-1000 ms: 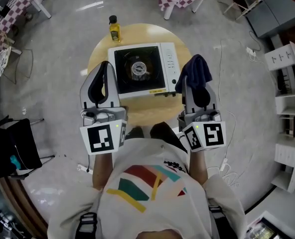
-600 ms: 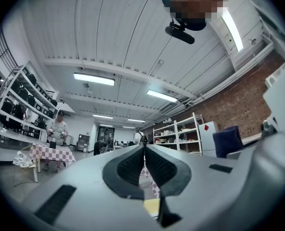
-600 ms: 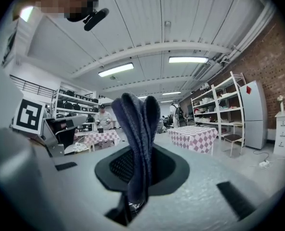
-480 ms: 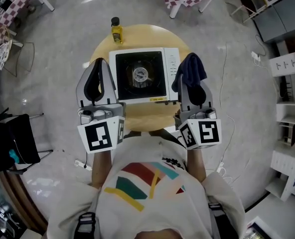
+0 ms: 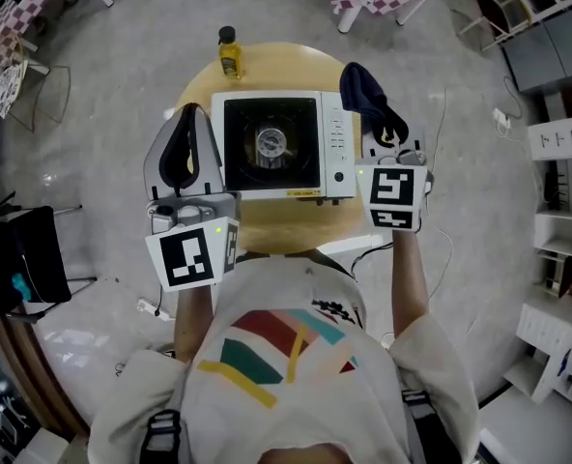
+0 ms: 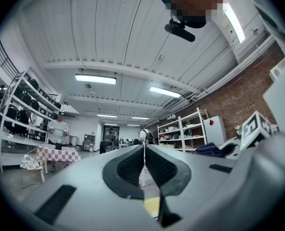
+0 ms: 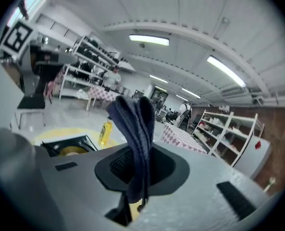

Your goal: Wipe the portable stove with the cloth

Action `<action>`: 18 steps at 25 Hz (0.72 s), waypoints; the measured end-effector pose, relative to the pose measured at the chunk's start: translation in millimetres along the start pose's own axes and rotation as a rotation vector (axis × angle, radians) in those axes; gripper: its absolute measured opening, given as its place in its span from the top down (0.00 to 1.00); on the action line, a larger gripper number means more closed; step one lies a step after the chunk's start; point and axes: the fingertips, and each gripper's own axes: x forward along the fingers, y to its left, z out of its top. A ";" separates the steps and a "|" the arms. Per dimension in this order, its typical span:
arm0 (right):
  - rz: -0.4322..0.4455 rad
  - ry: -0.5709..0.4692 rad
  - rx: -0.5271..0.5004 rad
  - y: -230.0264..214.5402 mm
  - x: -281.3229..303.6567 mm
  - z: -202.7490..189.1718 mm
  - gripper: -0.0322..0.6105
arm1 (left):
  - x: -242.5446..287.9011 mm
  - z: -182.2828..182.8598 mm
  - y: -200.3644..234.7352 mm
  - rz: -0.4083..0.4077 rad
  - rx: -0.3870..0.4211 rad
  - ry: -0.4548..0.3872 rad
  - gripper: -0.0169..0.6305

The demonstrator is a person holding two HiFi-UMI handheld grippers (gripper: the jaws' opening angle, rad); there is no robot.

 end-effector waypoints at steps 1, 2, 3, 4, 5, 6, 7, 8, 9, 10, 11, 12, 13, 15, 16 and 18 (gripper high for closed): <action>0.007 0.038 -0.082 -4.7 13.9 -7.9 0.90 | 0.3 -0.9 0.1 0.002 0.001 0.005 0.96; 0.025 0.078 -0.157 -7.3 28.4 -16.5 0.90 | 0.6 -1.8 0.1 0.003 0.003 0.010 0.96; 0.054 0.119 -0.221 -7.4 43.3 -26.1 0.90 | 0.9 -2.8 0.2 0.005 0.005 0.014 0.96; 0.091 0.160 -0.278 -5.3 57.8 -36.8 0.90 | 0.9 -3.8 0.3 0.007 0.006 0.018 0.96; 0.132 0.203 -0.329 -1.6 71.2 -48.5 0.90 | 0.5 -4.6 0.3 0.009 0.008 0.021 0.96; 0.172 0.247 -0.376 3.1 83.0 -61.0 0.90 | -0.1 -5.3 0.3 0.011 0.009 0.024 0.96; 0.208 0.289 -0.420 8.3 93.2 -73.4 0.90 | -0.9 -5.9 0.3 0.014 0.010 0.027 0.96; 0.238 0.325 -0.457 13.5 101.8 -85.3 0.90 | -1.6 -6.5 0.3 0.017 0.011 0.030 0.96; 0.261 0.356 -0.487 18.5 109.1 -96.3 0.90 | -2.2 -7.2 0.6 0.020 0.013 0.033 0.96; 0.279 0.382 -0.511 23.2 115.1 -106.5 0.90 | -2.9 -8.1 0.9 0.022 0.014 0.035 0.96; 0.294 0.406 -0.531 27.4 119.8 -115.9 0.90 | -3.7 -8.9 1.4 0.025 0.015 0.037 0.96; 0.308 0.428 -0.550 31.4 123.4 -124.5 0.90 | -4.8 -9.6 2.0 0.028 0.016 0.039 0.96; 0.322 0.448 -0.566 35.3 126.3 -132.4 0.90 | -6.0 -10.4 2.8 0.033 0.017 0.041 0.96; 0.348 0.484 -0.595 42.5 130.9 -146.5 0.90 | -8.5 -12.4 5.2 0.043 0.017 0.048 0.96; 0.358 0.500 -0.607 45.4 132.7 -152.9 0.90 | -9.5 -13.4 6.3 0.048 0.018 0.051 0.96; 0.374 0.528 -0.630 49.8 135.5 -164.5 0.90 | -10.8 -14.9 8.1 0.054 0.020 0.055 0.96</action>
